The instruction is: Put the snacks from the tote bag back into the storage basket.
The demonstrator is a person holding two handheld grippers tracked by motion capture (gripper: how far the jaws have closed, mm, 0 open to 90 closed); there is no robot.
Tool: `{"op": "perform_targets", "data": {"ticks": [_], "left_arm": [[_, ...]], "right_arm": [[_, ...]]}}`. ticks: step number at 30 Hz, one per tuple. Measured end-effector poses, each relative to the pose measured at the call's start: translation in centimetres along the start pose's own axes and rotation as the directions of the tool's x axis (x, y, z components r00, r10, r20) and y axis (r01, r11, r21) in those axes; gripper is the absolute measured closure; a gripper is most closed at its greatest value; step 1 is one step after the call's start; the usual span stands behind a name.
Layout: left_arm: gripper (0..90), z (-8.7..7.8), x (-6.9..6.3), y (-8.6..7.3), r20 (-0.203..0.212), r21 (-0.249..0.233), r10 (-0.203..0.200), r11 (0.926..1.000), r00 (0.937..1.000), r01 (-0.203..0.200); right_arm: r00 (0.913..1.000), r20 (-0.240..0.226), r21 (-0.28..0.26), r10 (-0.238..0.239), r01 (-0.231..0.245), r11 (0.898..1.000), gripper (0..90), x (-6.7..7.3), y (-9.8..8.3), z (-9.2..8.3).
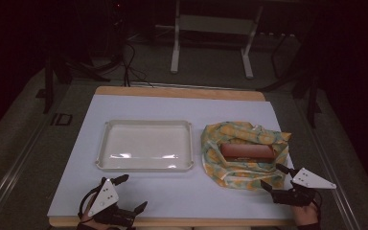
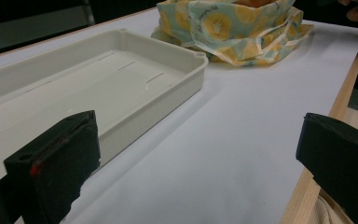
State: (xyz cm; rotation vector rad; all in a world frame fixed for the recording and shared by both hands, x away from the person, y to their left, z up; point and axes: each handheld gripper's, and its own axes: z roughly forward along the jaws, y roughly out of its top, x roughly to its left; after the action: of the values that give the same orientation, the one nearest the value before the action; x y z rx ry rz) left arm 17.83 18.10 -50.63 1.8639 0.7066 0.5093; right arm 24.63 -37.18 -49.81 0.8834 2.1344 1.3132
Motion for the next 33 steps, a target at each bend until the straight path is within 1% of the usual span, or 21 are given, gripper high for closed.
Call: {"op": "perform_targets", "data": {"ticks": [2, 3, 5, 6, 9, 11, 13, 14, 15, 16, 17, 18, 19, 20, 21, 22, 25, 26, 29, 31, 33], "left_arm": [[0.0, 0.0, 0.1, 0.0, -0.002, 0.002, -0.004, 1.0000, 1.0000, 0.004], [0.0, 0.0, 0.1, 0.0, -0.002, 0.002, -0.004, 1.0000, 1.0000, 0.004], [0.0, 0.0, 0.0, 0.0, 0.002, 0.003, -0.003, 1.0000, 1.0000, 0.003], [0.0, 0.0, 0.0, 0.0, 0.006, 0.002, 0.000, 1.0000, 1.0000, 0.000], [0.0, 0.0, 0.0, 0.0, 0.006, 0.003, 0.003, 1.0000, 1.0000, -0.003], [0.0, 0.0, 0.0, 0.0, 0.007, 0.004, 0.002, 1.0000, 1.0000, -0.002], [0.0, -0.1, 0.0, -0.1, 0.010, 0.003, 0.005, 1.0000, 0.9999, -0.005], [0.0, -0.1, 0.0, -0.1, 0.013, 0.004, 0.008, 1.0000, 0.9999, -0.008], [0.0, -0.1, 0.0, -0.1, 0.013, 0.004, 0.008, 1.0000, 0.9999, -0.008], [0.0, -0.1, -0.1, -0.1, 0.019, 0.004, 0.010, 0.9999, 0.9998, -0.010], [0.0, -0.1, -0.1, -0.1, 0.019, 0.004, 0.010, 0.9999, 0.9998, -0.010], [0.0, -0.1, -0.1, -0.1, 0.018, 0.007, 0.013, 0.9999, 0.9997, -0.013], [0.0, -0.1, -0.1, -0.1, 0.021, 0.010, 0.013, 0.9999, 0.9997, -0.014], [0.0, -0.1, -0.1, -0.1, 0.024, 0.011, 0.013, 0.9998, 0.9996, -0.013], [0.0, -0.1, -0.1, -0.1, 0.026, 0.013, 0.013, 0.9998, 0.9996, -0.013], [0.0, -0.1, -0.1, -0.1, 0.026, 0.013, 0.013, 0.9998, 0.9996, -0.013], [0.0, 0.0, -0.2, -0.2, 0.042, 0.016, 0.015, 0.9998, 0.9990, -0.015], [0.0, 0.0, -0.2, -0.2, 0.042, 0.016, 0.015, 0.9998, 0.9990, -0.015], [0.0, 0.0, -0.2, -0.2, 0.051, 0.017, 0.019, 0.9997, 0.9985, -0.020], [0.0, 0.0, -0.2, -0.2, 0.058, 0.016, 0.020, 0.9996, 0.9981, -0.021], [0.0, 0.1, -0.2, -0.2, 0.061, 0.017, 0.021, 0.9996, 0.9979, -0.022]], "right_arm": [[0.9994, -0.023, 0.035, -0.025, 0.026, 0.999, 13.2, -0.2, 0.0, 0.1], [0.9994, -0.023, 0.035, -0.025, 0.026, 0.999, 13.2, -0.2, 0.0, 0.1], [0.9978, -0.054, 0.062, -0.038, 0.041, 0.997, 13.5, -0.4, 0.0, 0.2], [0.9965, -0.059, 0.084, -0.060, 0.064, 0.994, 13.5, -0.6, 0.1, 0.1], [0.9963, -0.061, 0.093, -0.061, 0.067, 0.993, 13.5, -0.9, 0.2, -0.1], [0.9957, -0.075, 0.122, -0.054, 0.063, 0.991, 13.0, -1.3, 0.7, -0.3], [0.9942, -0.090, 0.166, -0.058, 0.073, 0.983, 12.7, -1.4, 1.1, -0.4], [0.9923, -0.112, 0.186, -0.051, 0.072, 0.980, 12.8, -1.5, 1.4, -0.4], [0.9923, -0.112, 0.186, -0.051, 0.072, 0.980, 12.8, -1.5, 1.4, -0.4], [0.9876, -0.144, 0.215, -0.063, 0.094, 0.972, 12.9, -1.5, 1.8, -0.3], [0.9838, -0.171, 0.223, -0.052, 0.091, 0.971, 12.9, -1.5, 1.9, -0.2], [0.9838, -0.171, 0.223, -0.052, 0.091, 0.971, 12.9, -1.5, 1.9, -0.2], [0.9799, -0.187, 0.238, -0.069, 0.113, 0.965, 12.8, -1.4, 2.3, -0.2], [0.9774, -0.196, 0.241, -0.078, 0.125, 0.962, 12.4, -1.3, 2.5, -0.2], [0.9711, -0.227, 0.238, -0.075, 0.130, 0.963, 12.0, -1.2, 2.7, -0.2], [0.9711, -0.227, 0.238, -0.075, 0.130, 0.963, 12.0, -1.2, 2.7, -0.2], [0.9595, -0.259, 0.252, -0.110, 0.178, 0.951, 12.0, -0.9, 3.4, -0.2], [0.9595, -0.259, 0.252, -0.110, 0.178, 0.951, 12.0, -0.9, 3.4, -0.2], [0.9527, -0.281, 0.235, -0.117, 0.186, 0.954, 12.0, -0.8, 4.1, 0.0], [0.9531, -0.275, 0.229, -0.127, 0.193, 0.954, 12.0, -0.8, 4.5, 0.0], [0.9500, -0.283, 0.217, -0.132, 0.198, 0.956, 12.0, -0.8, 5.0, 0.0]]}}
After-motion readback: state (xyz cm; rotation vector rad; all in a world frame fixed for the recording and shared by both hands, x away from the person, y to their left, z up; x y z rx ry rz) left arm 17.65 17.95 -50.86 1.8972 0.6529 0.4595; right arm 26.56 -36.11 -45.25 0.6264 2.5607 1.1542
